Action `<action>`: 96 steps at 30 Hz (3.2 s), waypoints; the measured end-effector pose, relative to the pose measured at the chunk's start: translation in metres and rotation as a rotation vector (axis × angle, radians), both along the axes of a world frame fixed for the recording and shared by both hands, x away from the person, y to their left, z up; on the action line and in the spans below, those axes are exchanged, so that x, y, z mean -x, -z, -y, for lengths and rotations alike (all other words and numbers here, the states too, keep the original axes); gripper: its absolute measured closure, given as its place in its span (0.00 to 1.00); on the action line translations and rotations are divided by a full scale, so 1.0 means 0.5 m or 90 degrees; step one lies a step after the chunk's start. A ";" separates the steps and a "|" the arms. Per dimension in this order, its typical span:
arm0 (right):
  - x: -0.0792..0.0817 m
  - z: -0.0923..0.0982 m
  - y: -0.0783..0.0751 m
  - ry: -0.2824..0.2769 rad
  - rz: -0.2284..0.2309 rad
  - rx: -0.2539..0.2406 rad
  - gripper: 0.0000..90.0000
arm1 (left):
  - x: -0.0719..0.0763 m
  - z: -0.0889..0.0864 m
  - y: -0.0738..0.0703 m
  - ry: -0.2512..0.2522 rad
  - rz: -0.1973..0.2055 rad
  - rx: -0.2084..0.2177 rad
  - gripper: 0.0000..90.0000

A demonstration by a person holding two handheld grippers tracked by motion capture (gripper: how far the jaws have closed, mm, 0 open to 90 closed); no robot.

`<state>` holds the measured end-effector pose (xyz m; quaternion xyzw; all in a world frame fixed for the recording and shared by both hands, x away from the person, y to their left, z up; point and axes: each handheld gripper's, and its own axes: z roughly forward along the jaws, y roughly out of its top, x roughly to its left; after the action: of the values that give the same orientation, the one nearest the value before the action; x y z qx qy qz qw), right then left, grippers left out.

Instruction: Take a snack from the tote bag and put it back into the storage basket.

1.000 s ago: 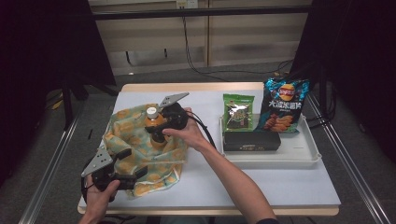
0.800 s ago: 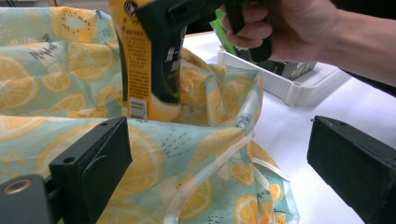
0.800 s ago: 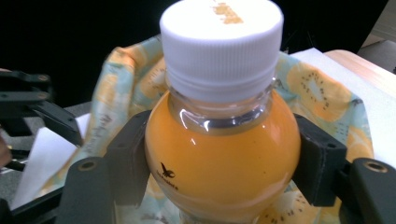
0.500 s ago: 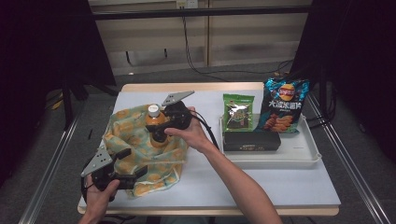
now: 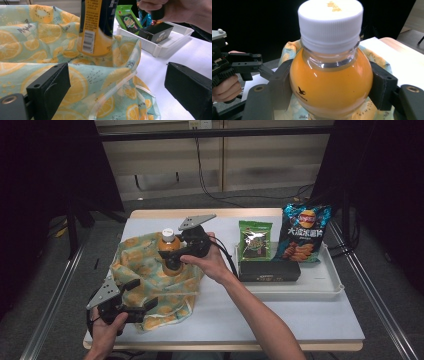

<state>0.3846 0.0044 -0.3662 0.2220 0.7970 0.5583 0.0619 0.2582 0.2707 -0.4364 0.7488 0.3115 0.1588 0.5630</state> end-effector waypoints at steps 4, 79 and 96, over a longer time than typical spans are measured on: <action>0.006 0.014 -0.010 0.009 0.003 -0.005 0.34 | 0.000 0.000 0.000 0.000 0.000 0.000 0.07; 0.162 0.430 -0.053 0.230 0.043 -0.017 0.35 | 0.008 0.008 -0.007 -0.012 0.024 -0.006 0.06; 0.201 0.520 -0.037 0.285 0.043 -0.005 0.35 | 0.007 0.007 -0.006 -0.019 0.021 0.000 0.06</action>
<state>0.2840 -0.2555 -0.3477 0.3748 0.7233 0.5406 0.2100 0.2546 0.2671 -0.4333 0.7415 0.3131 0.1799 0.5655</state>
